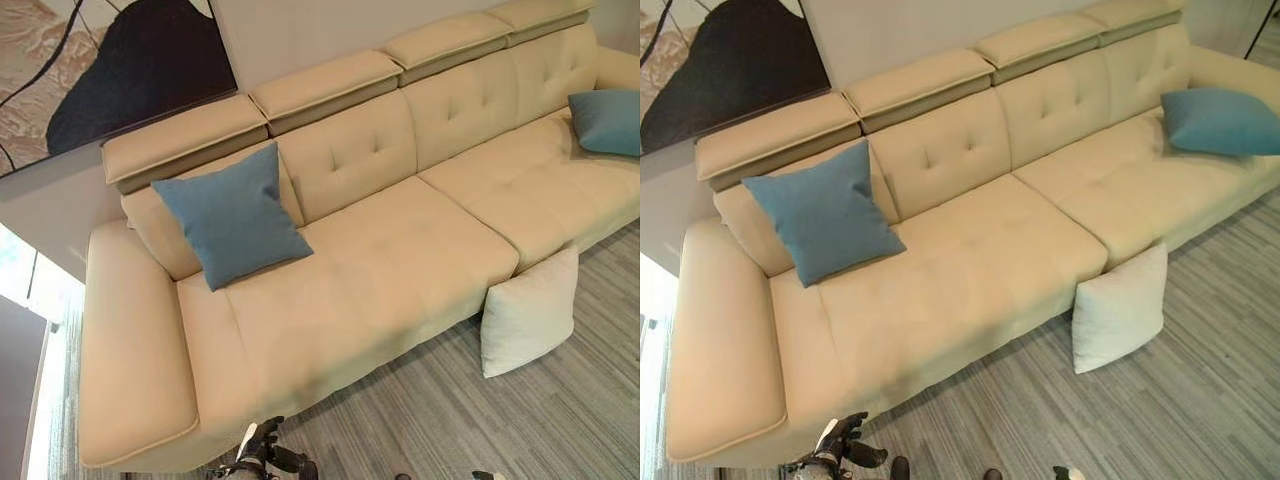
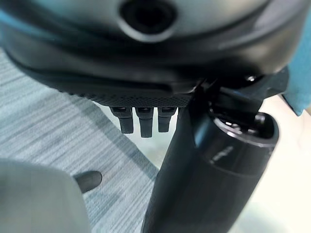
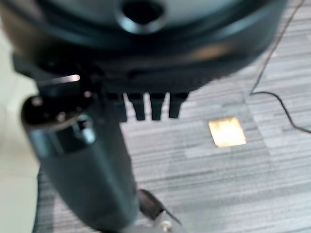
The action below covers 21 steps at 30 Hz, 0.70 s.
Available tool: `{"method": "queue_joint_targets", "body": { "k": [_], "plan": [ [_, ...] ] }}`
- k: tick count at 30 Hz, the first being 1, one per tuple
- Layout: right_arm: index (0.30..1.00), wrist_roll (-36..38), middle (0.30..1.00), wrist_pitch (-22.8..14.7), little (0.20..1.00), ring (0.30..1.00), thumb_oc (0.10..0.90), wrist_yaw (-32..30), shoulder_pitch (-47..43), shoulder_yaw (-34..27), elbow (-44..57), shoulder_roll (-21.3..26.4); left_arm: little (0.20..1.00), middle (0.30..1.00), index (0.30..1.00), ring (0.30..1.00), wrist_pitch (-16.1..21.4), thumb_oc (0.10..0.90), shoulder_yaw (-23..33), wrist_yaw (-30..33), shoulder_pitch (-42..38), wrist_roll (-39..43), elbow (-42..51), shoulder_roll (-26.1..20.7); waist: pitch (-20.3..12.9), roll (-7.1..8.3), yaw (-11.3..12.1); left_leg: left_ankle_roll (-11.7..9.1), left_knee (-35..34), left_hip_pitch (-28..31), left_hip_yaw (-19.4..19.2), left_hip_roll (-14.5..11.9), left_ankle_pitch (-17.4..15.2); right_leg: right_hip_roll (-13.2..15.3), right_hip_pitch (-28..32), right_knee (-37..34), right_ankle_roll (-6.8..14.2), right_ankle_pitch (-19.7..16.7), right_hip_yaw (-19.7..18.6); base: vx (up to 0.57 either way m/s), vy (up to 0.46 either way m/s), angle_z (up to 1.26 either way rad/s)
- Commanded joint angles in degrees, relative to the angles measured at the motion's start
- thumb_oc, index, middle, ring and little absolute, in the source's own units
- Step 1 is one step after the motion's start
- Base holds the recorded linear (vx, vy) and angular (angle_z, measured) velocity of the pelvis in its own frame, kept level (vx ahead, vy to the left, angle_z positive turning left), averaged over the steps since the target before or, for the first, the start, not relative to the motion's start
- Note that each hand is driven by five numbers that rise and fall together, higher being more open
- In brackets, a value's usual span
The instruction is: Pick up all the scattered cushions and arrange them neatly on the sofa.
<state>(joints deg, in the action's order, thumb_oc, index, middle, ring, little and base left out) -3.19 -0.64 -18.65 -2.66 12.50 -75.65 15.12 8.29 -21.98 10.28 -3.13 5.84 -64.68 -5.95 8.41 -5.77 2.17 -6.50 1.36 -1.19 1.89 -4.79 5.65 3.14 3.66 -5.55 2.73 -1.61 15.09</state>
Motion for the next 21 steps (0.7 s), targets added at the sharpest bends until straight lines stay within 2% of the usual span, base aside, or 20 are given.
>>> {"method": "queue_joint_targets", "body": {
  "k": [1, 2, 3, 5, 8, 11, 12, 13, 15, 16, 21],
  "plan": [
    [0.900, -0.9, 0.900, -0.9, 0.900, 0.900, 0.800, 0.3, -5.1, 3.3, 1.3, 0.0, 0.900, 0.900, 0.900, 0.900, 1.6, 0.800, 0.0, 0.0, -3.2, 1.4, 0.8, -1.3, 2.5, 5.98, 2.0, 3.3, 7.4, -2.8, 11.7, 8.8, -12.0, 1.1, -0.3, 1.5, 1.3, 4.7, -3.7, -0.15, 0.045, -0.50],
    [0.900, -0.9, 0.900, -0.9, 0.900, 0.900, 0.800, 0.3, -5.1, 3.3, 1.3, 0.0, 0.900, 0.900, 0.900, 0.900, 1.6, 0.800, 0.0, 0.0, -3.2, 1.4, 0.8, -1.3, 2.5, 5.95, 2.0, 3.3, 7.5, -2.9, 11.6, 8.7, -12.1, 1.0, -0.3, 1.5, 1.3, 4.7, -3.7, -0.04, 0.053, -0.97],
    [0.900, -1.9, 0.900, -0.7, 0.900, 0.900, 0.800, 0.4, -5.2, 3.9, 1.2, 0.3, 0.900, 0.900, 0.900, 0.900, 1.8, 0.800, 0.0, -0.1, -2.9, 1.3, 0.8, -1.2, 2.4, 5.93, 2.6, 3.5, 8.0, -2.7, 13.4, 9.4, -12.9, 1.0, -0.8, 1.7, 1.6, 4.3, -4.8, -0.03, 0.085, -1.06],
    [0.900, -6.3, 0.900, 0.5, 0.900, 0.900, 0.800, 0.7, -6.4, 5.8, 1.2, 1.3, 0.900, 0.900, 0.900, 0.900, 2.0, 0.800, -0.7, -0.4, -2.8, 0.6, 1.0, -0.7, 2.6, 5.22, 3.2, 4.9, 4.2, -0.2, 15.5, 9.7, -13.9, 1.0, -3.6, 3.2, 2.5, 3.2, -7.6, -0.11, 0.212, -0.68],
    [0.900, -9.5, 0.900, 1.4, 0.900, 0.900, 0.800, 0.6, -9.4, 7.6, 1.6, 2.1, 0.900, 0.900, 0.900, 0.900, 2.5, 0.800, -1.7, -0.3, -4.1, 0.2, 1.9, -1.3, 3.8, 5.42, 2.6, 6.0, 3.4, -0.4, 13.8, 10.0, -13.7, 2.3, -8.2, 5.3, 3.9, 0.6, -9.9, -0.19, 0.215, -0.73],
    [0.900, -9.6, 0.900, 1.5, 0.900, 0.900, 0.800, 0.0, -12.5, 7.9, 2.3, 1.7, 0.900, 0.900, 0.900, 0.900, 3.3, 0.800, -1.8, 0.2, -5.2, 1.5, 4.1, -1.9, 4.9, 5.60, 3.3, 7.1, 1.9, -1.5, 10.2, 9.7, -13.1, 3.2, -12.6, 5.6, 6.3, -2.2, -10.5, -0.22, 0.164, -1.03],
    [0.900, -9.6, 0.900, 1.5, 0.900, 0.900, 0.800, -0.3, -13.6, 8.2, 2.9, 1.3, 0.900, 0.900, 0.900, 0.900, 3.6, 0.800, -1.9, 0.5, -5.8, 2.2, 4.8, -2.5, 5.4, 5.76, 3.8, 7.4, 1.7, -2.4, 8.6, 9.3, -12.6, 3.5, -14.4, 6.6, 6.9, -2.7, -9.2, -0.24, 0.101, -1.54],
    [0.900, -9.8, 0.900, 1.5, 0.900, 0.900, 0.800, -0.6, -14.1, 8.3, 3.6, 0.9, 0.900, 0.900, 0.900, 0.900, 3.6, 0.800, -2.1, 0.6, -6.8, 2.5, 5.7, -3.0, 5.7, 5.75, 5.0, 7.6, 1.7, -3.3, 6.4, 8.5, -12.3, 4.2, -15.2, 7.6, 7.0, -2.1, -5.8, -0.26, 0.094, -1.32],
    [0.900, -9.8, 0.900, 1.2, 0.900, 0.900, 0.800, -1.3, -14.6, 8.8, 5.3, 0.5, 0.900, 0.900, 0.900, 0.900, 3.3, 0.800, -2.9, 0.4, -7.0, 2.3, 8.0, -3.4, 6.0, 5.00, 6.6, 7.8, 1.0, -4.0, 2.5, 6.8, -11.1, 6.3, -13.4, 9.4, 6.1, 0.7, 3.6, -0.24, 0.105, -1.19],
    [0.900, -9.9, 0.900, 0.9, 0.900, 0.900, 0.800, -1.4, -15.4, 9.4, 5.8, 0.3, 0.900, 0.900, 0.900, 0.900, 3.3, 0.800, -3.5, 0.2, -6.7, 2.6, 9.2, -3.5, 6.0, 4.76, 6.9, 8.2, 0.5, -4.1, 1.1, 6.3, -10.4, 6.7, -12.7, 11.7, 5.3, 2.1, 5.6, -0.20, 0.111, -1.28],
    [0.900, -9.9, 0.900, 0.5, 0.900, 0.900, 0.800, -2.1, -17.0, 10.3, 7.8, -0.8, 0.900, 0.900, 0.900, 0.900, 3.2, 0.800, -5.9, -0.8, -6.3, 3.8, 13.2, -3.1, 4.1, 4.19, 8.7, 8.9, -2.5, -4.3, -3.6, 4.8, -7.8, 6.8, -8.1, 18.1, 5.1, 6.4, 5.8, -0.16, 0.021, -0.92]
  ]
}}
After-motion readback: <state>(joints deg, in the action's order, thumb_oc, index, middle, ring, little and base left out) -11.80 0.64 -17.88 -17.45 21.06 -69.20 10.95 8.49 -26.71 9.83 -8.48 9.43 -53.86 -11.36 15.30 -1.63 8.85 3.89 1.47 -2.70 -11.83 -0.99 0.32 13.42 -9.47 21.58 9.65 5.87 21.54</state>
